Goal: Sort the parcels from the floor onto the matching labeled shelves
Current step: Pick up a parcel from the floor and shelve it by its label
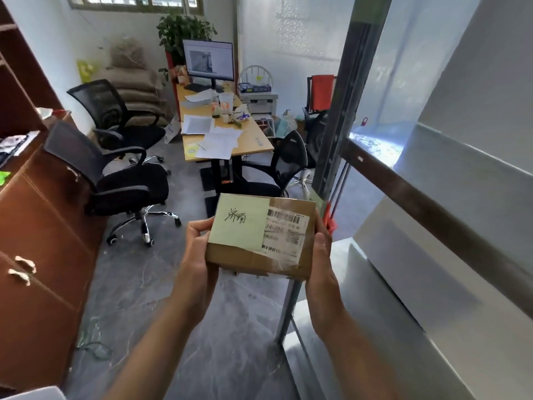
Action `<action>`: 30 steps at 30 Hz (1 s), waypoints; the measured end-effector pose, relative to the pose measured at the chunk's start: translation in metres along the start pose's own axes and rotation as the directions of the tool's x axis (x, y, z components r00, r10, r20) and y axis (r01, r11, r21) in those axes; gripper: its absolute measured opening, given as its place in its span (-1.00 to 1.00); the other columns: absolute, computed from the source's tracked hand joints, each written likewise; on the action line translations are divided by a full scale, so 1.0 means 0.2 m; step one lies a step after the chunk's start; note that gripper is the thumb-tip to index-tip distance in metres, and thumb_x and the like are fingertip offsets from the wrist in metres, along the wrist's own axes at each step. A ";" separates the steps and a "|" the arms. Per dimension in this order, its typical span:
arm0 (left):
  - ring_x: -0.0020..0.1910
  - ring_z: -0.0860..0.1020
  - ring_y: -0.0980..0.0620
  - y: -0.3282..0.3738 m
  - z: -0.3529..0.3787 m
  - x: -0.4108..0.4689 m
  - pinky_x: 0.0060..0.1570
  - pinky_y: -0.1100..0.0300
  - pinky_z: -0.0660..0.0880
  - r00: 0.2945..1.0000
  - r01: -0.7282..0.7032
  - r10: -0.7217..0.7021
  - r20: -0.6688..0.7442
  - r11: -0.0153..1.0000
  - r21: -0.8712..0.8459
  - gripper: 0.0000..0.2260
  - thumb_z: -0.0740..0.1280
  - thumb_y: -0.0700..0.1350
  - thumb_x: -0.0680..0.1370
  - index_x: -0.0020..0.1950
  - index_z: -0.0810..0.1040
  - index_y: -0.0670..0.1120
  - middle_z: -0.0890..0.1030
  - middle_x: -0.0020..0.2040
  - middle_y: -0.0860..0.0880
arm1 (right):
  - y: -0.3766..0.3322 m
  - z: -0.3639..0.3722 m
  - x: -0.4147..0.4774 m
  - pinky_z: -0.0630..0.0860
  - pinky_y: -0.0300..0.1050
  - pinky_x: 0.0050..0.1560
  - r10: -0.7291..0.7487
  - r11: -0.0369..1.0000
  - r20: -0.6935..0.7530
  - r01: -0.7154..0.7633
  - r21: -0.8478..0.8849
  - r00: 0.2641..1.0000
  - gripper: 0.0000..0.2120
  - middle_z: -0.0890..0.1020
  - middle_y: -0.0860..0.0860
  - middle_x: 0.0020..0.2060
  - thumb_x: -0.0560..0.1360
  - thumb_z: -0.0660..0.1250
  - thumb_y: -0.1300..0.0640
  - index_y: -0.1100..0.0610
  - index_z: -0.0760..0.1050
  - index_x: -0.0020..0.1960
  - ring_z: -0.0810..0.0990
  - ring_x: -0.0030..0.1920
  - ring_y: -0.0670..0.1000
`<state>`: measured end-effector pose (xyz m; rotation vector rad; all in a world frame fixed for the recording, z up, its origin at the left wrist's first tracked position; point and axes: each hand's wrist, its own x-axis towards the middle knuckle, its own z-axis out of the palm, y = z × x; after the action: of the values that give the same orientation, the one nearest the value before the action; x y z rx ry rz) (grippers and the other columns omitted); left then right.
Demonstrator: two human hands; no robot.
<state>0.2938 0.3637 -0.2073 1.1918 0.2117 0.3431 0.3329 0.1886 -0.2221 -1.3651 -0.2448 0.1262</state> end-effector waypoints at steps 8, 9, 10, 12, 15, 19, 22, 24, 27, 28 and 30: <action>0.03 0.48 -0.11 -0.04 -0.15 0.51 0.00 -0.08 0.30 0.982 0.085 -0.092 0.166 0.995 0.048 -0.81 0.13 -0.01 0.57 0.09 0.50 0.06 0.68 0.04 -0.09 | 0.14 0.18 0.29 0.57 -0.39 0.08 0.013 0.999 -0.207 -0.020 -0.032 0.978 -0.36 0.53 -0.06 0.39 0.54 0.00 -0.35 -0.13 0.22 0.56 0.54 0.37 -0.05; 0.04 0.47 -0.12 -0.04 -0.18 0.58 0.01 -0.09 0.29 0.976 0.093 -0.103 0.190 0.994 0.060 -0.81 0.13 0.00 0.57 0.07 0.52 0.08 0.67 0.06 -0.12 | 0.17 0.22 0.33 0.56 -0.41 0.08 0.025 0.999 -0.232 -0.035 -0.035 0.972 -0.28 0.51 -0.05 0.41 0.49 0.03 -0.43 -0.13 0.25 0.55 0.53 0.38 -0.05; 0.04 0.46 -0.12 -0.05 -0.21 0.64 0.02 -0.10 0.29 0.971 0.098 -0.111 0.211 0.993 0.073 -0.81 0.14 0.00 0.57 0.06 0.53 0.09 0.66 0.07 -0.14 | 0.20 0.26 0.36 0.56 -0.42 0.08 0.042 0.998 -0.256 -0.054 -0.041 0.966 -0.21 0.50 -0.05 0.42 0.43 0.03 -0.50 -0.13 0.26 0.55 0.52 0.39 -0.05; 0.06 0.51 -0.14 -0.08 -0.25 0.77 0.02 -0.08 0.36 0.959 0.113 -0.126 0.252 0.991 0.067 -0.81 0.14 -0.03 0.60 0.10 0.51 0.05 0.65 0.11 -0.17 | 0.23 0.32 0.41 0.54 -0.45 0.08 0.065 0.996 -0.308 -0.081 -0.040 0.949 -0.10 0.49 -0.05 0.43 0.36 0.04 -0.58 -0.12 0.25 0.56 0.51 0.39 -0.07; 0.10 0.57 -0.12 -0.12 -0.27 0.91 -0.01 0.01 0.48 0.926 0.152 -0.166 0.339 0.986 0.066 -0.81 0.14 -0.04 0.61 0.15 0.47 -0.04 0.61 0.20 -0.24 | 0.25 0.39 0.47 0.52 -0.49 0.04 0.067 0.997 -0.371 -0.077 -0.012 0.926 -0.11 0.51 -0.06 0.42 0.38 -0.01 -0.55 -0.09 0.22 0.58 0.54 0.36 -0.15; -0.08 0.59 0.01 -0.20 -0.25 1.02 -0.21 0.19 0.49 0.859 0.215 -0.233 0.455 0.972 0.091 -0.82 0.08 -0.02 0.71 0.12 0.43 -0.04 0.59 0.15 -0.22 | 0.30 0.42 0.48 0.55 -0.45 0.04 0.032 0.999 -0.481 -0.041 -0.008 0.876 -0.25 0.52 -0.05 0.40 0.50 -0.04 -0.45 -0.11 0.17 0.58 0.56 0.32 -0.15; 0.09 0.60 -0.01 -0.26 -0.23 1.04 0.03 0.11 0.51 0.820 0.237 -0.263 0.509 0.965 0.115 -0.77 0.11 0.04 0.67 0.22 0.43 -0.04 0.63 0.16 -0.14 | 0.38 0.40 0.45 0.52 -0.21 0.27 0.029 0.999 -0.568 -0.042 -0.009 0.822 -0.23 0.51 -0.03 0.42 0.47 0.05 -0.49 -0.13 0.19 0.57 0.49 0.41 -0.05; 0.18 0.60 0.00 -0.31 -0.23 1.04 0.16 0.07 0.50 0.788 0.216 -0.267 0.554 0.964 0.158 -0.68 0.10 0.06 0.63 0.32 0.42 0.01 0.65 0.19 -0.05 | 0.42 0.39 0.43 0.45 0.03 0.40 0.025 1.000 -0.637 -0.023 0.011 0.771 -0.36 0.51 0.03 0.42 0.55 0.07 -0.34 -0.10 0.20 0.56 0.48 0.43 0.02; 0.28 0.55 0.12 -0.39 -0.23 1.04 0.19 0.20 0.46 0.730 0.127 -0.268 0.629 0.957 0.260 -0.67 0.04 0.05 0.68 0.40 0.41 0.09 0.62 0.24 0.11 | 0.47 0.37 0.38 0.45 0.14 0.41 0.061 0.998 -0.701 -0.022 0.064 0.711 -0.49 0.52 0.06 0.41 0.62 0.05 -0.15 -0.08 0.21 0.55 0.50 0.41 0.06; 0.28 0.54 0.18 -0.41 -0.24 1.04 0.19 0.27 0.45 0.714 0.101 -0.271 0.646 0.952 0.288 -0.68 0.02 0.03 0.71 0.41 0.41 0.11 0.61 0.24 0.16 | 0.48 0.36 0.37 0.48 0.10 0.39 0.074 0.997 -0.712 -0.032 0.072 0.698 -0.55 0.53 0.06 0.40 0.67 0.02 -0.10 -0.09 0.22 0.55 0.51 0.40 0.05; 0.28 0.50 0.28 -0.45 -0.24 1.03 0.17 0.42 0.42 0.684 0.049 -0.276 0.675 0.941 0.335 -0.68 0.00 -0.01 0.73 0.42 0.40 0.14 0.59 0.24 0.23 | 0.52 0.33 0.35 0.49 0.08 0.37 0.098 0.995 -0.740 -0.056 0.081 0.666 -0.60 0.52 0.07 0.40 0.72 -0.04 0.03 -0.08 0.21 0.55 0.52 0.39 0.06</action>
<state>0.4826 0.4511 -0.3050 1.5055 -0.3329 -0.3505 0.3891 0.2892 -0.3038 -1.2678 0.5164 -0.3643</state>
